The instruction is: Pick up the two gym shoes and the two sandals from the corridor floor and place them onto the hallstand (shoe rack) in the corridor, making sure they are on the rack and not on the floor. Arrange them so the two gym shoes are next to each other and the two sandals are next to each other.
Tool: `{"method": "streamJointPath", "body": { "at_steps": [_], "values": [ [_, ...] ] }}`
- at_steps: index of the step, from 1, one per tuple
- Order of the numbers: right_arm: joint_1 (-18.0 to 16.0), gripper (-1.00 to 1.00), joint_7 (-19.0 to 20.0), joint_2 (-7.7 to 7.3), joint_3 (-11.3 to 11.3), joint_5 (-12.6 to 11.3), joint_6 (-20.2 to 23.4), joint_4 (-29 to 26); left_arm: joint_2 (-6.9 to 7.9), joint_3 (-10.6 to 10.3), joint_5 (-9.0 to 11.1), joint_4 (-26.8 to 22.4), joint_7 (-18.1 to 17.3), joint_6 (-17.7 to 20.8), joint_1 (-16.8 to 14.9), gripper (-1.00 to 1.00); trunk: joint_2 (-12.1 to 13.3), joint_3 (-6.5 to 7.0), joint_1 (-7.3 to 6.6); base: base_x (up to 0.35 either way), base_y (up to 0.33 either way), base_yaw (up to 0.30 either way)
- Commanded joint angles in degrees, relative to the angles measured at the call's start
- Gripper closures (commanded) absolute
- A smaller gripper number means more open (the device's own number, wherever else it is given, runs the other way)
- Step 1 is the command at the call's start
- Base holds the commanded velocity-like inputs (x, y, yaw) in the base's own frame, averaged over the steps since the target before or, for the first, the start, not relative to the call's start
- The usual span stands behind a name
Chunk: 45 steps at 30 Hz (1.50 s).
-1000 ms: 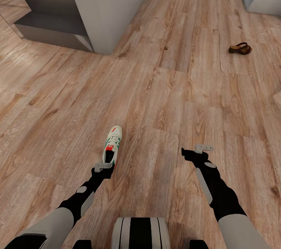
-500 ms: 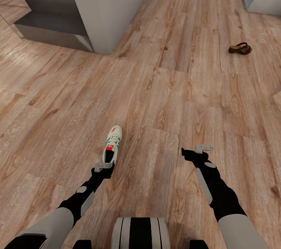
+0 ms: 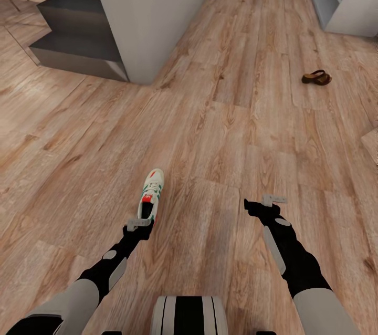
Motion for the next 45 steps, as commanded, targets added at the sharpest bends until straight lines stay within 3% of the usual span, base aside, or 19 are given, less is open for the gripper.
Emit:
{"method": "streamJointPath", "body": {
  "at_steps": [1,7,11,12,14,19,31,45],
  "values": [
    [-0.01,-1.00,-0.37,-0.03,0.08,-0.61,0.21,-0.09,0.01,-0.17,0.56,0.00,-0.23,-0.10,-0.03,1.00,0.00,0.20,-0.03,0.000,0.000,0.000],
    [-0.01,-1.00,-0.33,-0.04,0.08,-0.61,0.23,-0.09,-0.01,-0.07,0.61,-0.56,-0.23,0.18,-0.07,1.00,0.08,1.52,-0.19,0.000,0.000,0.000],
    [-0.01,-1.00,-0.33,-0.04,0.08,-0.61,0.24,-0.09,-0.10,-0.08,0.64,-3.76,-0.25,2.10,-0.08,1.00,0.14,2.41,-0.29,0.000,0.000,0.000],
    [-0.01,-1.00,-0.33,-0.03,0.11,-0.61,0.23,-0.09,-0.14,-0.08,0.64,-8.27,-0.29,6.60,-0.08,1.00,0.15,2.63,-0.31,0.000,0.000,0.000],
    [-0.01,-1.00,-0.31,-0.03,0.15,-0.53,0.23,-0.09,-0.16,-0.12,0.65,-12.70,-0.30,12.09,-0.08,1.00,0.18,3.08,-0.37,0.000,0.000,0.000],
    [-0.01,-1.00,-0.31,-0.03,0.17,-0.30,0.17,-0.01,-0.27,-0.40,0.56,-16.19,-0.28,15.96,-0.08,1.00,0.24,4.18,-0.49,0.000,0.000,0.000],
    [-0.01,-1.00,-0.31,0.06,0.26,-0.08,0.16,0.08,-0.23,-0.43,0.38,-16.56,-0.23,16.58,-0.08,1.00,0.40,6.84,-0.80,0.000,0.000,0.000],
    [-0.01,-1.00,-0.32,0.06,0.26,-0.08,0.16,0.06,-0.30,-0.52,0.73,-16.38,-0.31,16.65,-0.04,1.00,0.59,11.26,-1.16,0.000,0.000,0.000]
  ]
}}
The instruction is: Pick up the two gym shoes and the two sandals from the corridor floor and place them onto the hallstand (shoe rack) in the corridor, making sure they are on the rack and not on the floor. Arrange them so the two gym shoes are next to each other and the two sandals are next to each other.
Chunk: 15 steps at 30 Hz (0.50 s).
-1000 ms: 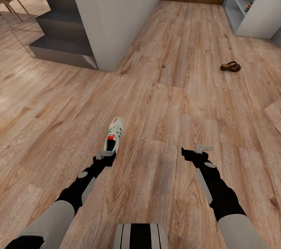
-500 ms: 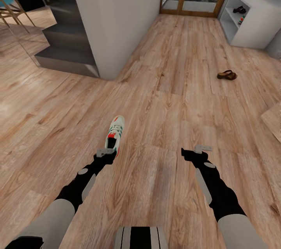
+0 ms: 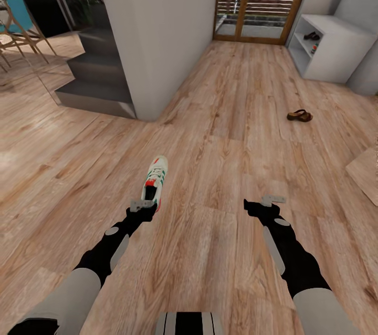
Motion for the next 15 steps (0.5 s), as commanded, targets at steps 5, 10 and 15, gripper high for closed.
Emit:
{"method": "streamJointPath", "body": {
  "at_steps": [5,10,15],
  "values": [
    [-0.01,-1.00,-0.37,-0.03,0.08,-0.61,0.23,-0.14,-0.01,-0.17,0.53,0.09,-0.04,-0.10,-0.04,1.00,0.06,1.55,-0.13,0.000,0.000,0.000],
    [-0.01,-1.00,-0.37,-0.03,0.08,-0.61,0.23,-0.14,-0.01,-0.17,0.54,0.11,-0.04,-0.11,-0.04,1.00,0.12,3.14,-0.26,0.000,0.000,0.000],
    [-0.01,-1.00,-0.37,-0.03,0.08,-0.61,0.23,-0.12,-0.01,-0.17,0.55,0.16,-0.04,-0.10,-0.02,1.00,0.19,4.72,-0.39,0.000,0.000,0.000]
  ]
}}
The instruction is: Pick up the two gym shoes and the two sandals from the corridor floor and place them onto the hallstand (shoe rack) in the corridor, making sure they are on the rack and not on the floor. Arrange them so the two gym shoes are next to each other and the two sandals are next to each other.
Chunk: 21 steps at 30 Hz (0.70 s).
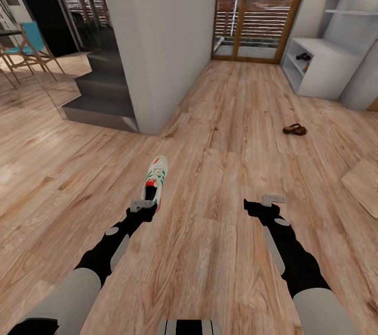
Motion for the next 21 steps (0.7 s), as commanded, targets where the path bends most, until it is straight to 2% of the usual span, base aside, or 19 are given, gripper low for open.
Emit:
{"method": "streamJointPath", "body": {
  "at_steps": [1,21],
  "values": [
    [-0.01,-1.00,-0.38,-0.03,0.08,-0.61,0.23,-0.09,0.02,-0.17,0.54,0.09,-0.04,-0.12,-0.02,1.00,0.00,0.28,-0.03,0.000,0.000,0.000],
    [-0.01,-1.00,-0.38,-0.03,0.08,-0.61,0.23,-0.11,0.02,-0.17,0.52,0.07,-0.04,-0.16,-0.06,1.00,0.27,6.61,-0.55,0.000,0.000,0.000]
  ]
}}
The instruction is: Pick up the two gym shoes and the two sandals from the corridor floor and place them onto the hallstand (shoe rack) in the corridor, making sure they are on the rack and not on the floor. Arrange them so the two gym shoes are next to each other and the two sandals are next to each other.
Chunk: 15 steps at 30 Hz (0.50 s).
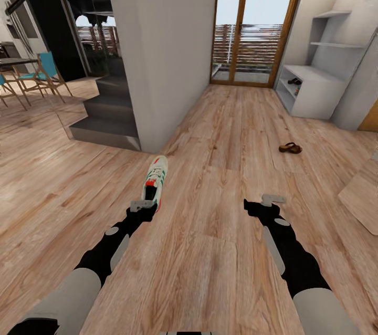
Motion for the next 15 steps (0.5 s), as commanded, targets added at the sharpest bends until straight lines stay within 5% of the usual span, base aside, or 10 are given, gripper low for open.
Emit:
{"method": "streamJointPath", "body": {
  "at_steps": [1,8,15],
  "values": [
    [-0.01,-1.00,-0.38,-0.03,0.08,-0.61,0.23,-0.10,0.02,-0.17,0.53,0.10,-0.04,-0.11,-0.04,1.00,0.00,0.28,-0.03,0.000,0.000,0.000],
    [-0.01,-1.00,-0.38,-0.03,0.08,-0.61,0.23,-0.11,0.02,-0.17,0.53,0.09,-0.04,-0.15,0.00,1.00,0.10,2.48,-0.21,0.000,0.000,0.000],
    [-0.01,-1.00,-0.38,-0.03,0.08,-0.61,0.23,-0.09,0.02,-0.17,0.53,0.05,-0.05,-0.18,-0.04,1.00,0.10,2.69,-0.21,0.000,0.000,0.000]
  ]
}}
